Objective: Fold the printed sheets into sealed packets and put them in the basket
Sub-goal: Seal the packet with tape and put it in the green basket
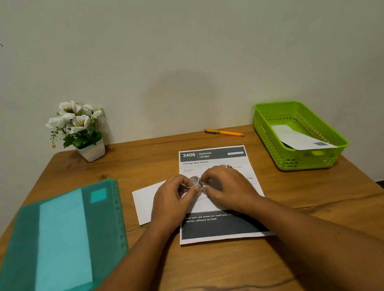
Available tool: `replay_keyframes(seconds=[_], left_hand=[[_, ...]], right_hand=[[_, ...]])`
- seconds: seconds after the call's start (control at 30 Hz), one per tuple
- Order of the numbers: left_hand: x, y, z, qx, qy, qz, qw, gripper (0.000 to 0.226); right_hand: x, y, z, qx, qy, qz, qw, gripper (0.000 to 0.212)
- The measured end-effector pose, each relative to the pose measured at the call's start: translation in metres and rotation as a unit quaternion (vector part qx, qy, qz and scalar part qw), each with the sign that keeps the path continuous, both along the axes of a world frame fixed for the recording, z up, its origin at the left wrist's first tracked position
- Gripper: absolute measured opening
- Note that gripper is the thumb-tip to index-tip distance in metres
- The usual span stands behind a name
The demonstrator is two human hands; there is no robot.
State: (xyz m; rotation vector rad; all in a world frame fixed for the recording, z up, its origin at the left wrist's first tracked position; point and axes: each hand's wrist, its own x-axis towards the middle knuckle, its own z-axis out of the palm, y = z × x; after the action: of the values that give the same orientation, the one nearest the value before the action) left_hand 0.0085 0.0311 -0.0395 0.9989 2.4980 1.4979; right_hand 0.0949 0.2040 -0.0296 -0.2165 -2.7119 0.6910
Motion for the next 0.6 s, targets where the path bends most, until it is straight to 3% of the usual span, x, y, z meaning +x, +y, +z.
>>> replay_keyframes(seconds=[0.3,0.6], left_hand=[[-0.003,0.0,-0.005,-0.011,0.013,-0.003,1.0,0.002],[-0.004,-0.001,-0.006,-0.005,-0.002,-0.007,1.0,0.001]], right_hand=[[0.002,-0.004,-0.013,-0.187,0.021,-0.054,0.981,0.012],[0.005,-0.01,-0.011,-0.101,0.04,-0.063,0.992,0.014]])
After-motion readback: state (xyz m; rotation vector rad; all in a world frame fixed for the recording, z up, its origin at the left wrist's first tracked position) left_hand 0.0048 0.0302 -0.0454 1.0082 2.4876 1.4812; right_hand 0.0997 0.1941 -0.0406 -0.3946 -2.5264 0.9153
